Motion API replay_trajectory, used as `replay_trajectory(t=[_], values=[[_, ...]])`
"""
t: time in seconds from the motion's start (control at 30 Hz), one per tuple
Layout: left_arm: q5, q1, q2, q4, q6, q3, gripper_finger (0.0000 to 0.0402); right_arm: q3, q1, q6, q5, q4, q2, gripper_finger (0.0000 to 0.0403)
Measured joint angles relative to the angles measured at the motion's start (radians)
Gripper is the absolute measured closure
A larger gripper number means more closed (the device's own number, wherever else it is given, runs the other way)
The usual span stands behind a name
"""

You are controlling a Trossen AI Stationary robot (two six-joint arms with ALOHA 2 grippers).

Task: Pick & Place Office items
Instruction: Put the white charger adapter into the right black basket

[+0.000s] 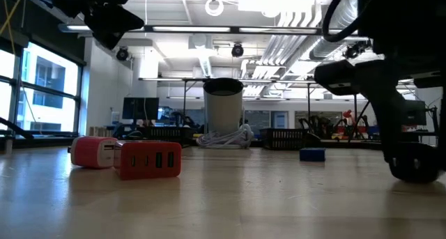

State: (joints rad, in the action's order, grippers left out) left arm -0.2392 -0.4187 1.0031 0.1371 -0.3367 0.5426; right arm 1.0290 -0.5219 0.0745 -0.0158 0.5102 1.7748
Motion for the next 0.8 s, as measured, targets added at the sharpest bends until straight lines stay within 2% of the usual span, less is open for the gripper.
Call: replay_trajectory(t=[0.4, 0.8], values=[[0.0, 0.0, 0.0, -0.001, 0.0, 0.0, 0.021, 0.0, 0.039, -0.052, -0.013, -0.078, 0.0, 0.0292], [-0.001, 0.012, 0.0, 0.017, 0.0, 0.0, 0.021, 0.004, 0.045, -0.004, -0.217, -0.106, -0.051, 0.0292]])
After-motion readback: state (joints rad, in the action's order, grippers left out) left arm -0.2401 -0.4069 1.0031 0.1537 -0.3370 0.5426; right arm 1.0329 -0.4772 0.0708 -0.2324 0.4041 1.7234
